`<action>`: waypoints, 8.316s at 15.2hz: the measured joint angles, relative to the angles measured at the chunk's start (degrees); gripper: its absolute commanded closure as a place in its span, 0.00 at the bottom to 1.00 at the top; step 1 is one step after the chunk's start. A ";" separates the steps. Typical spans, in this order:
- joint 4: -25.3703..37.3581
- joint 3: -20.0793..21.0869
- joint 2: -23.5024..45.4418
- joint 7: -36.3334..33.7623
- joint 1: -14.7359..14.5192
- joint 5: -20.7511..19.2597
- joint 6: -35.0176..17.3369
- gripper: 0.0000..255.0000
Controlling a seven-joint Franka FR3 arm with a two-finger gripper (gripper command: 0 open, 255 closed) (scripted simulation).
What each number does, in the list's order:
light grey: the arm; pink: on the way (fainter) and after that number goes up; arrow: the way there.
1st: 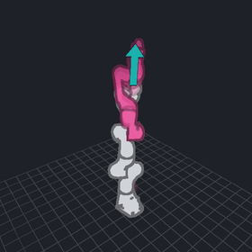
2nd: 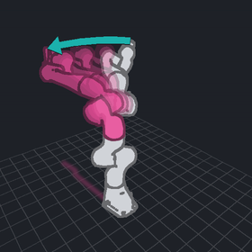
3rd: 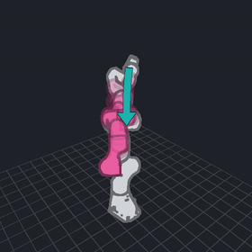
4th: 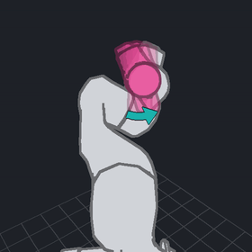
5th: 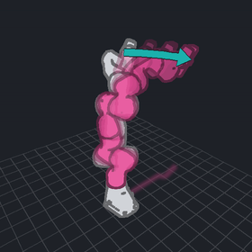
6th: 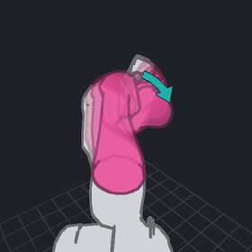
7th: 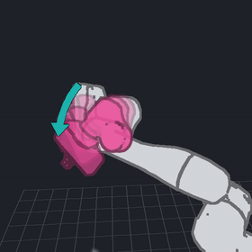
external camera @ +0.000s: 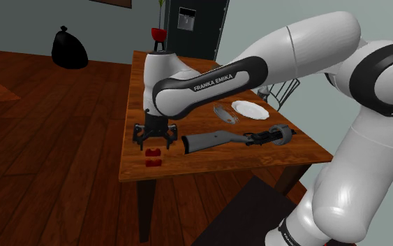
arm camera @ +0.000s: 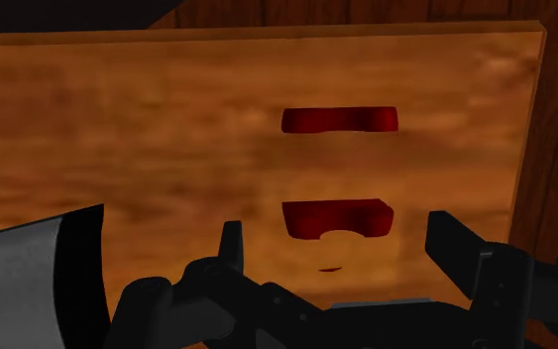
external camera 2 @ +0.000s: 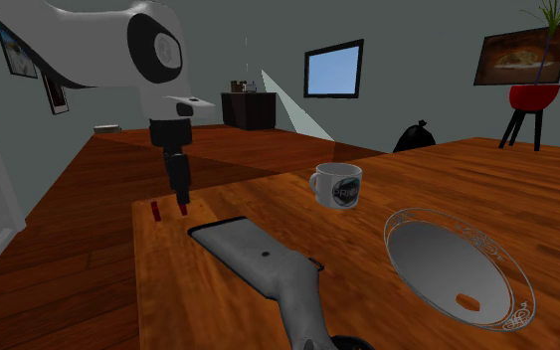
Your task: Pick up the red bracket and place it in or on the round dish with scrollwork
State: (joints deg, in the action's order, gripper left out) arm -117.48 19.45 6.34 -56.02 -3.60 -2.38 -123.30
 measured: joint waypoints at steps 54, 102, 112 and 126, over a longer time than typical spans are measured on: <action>14.86 -1.42 -6.89 4.48 1.86 2.67 21.32 1.00; 22.63 -24.88 4.72 51.01 24.73 3.45 17.65 1.00; 19.66 -24.89 5.08 51.12 24.76 3.51 14.29 1.00; 25.95 -24.93 4.45 51.05 24.79 3.42 21.16 0.00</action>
State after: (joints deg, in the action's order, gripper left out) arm -91.53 -5.48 10.78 -4.98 21.18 1.04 -102.13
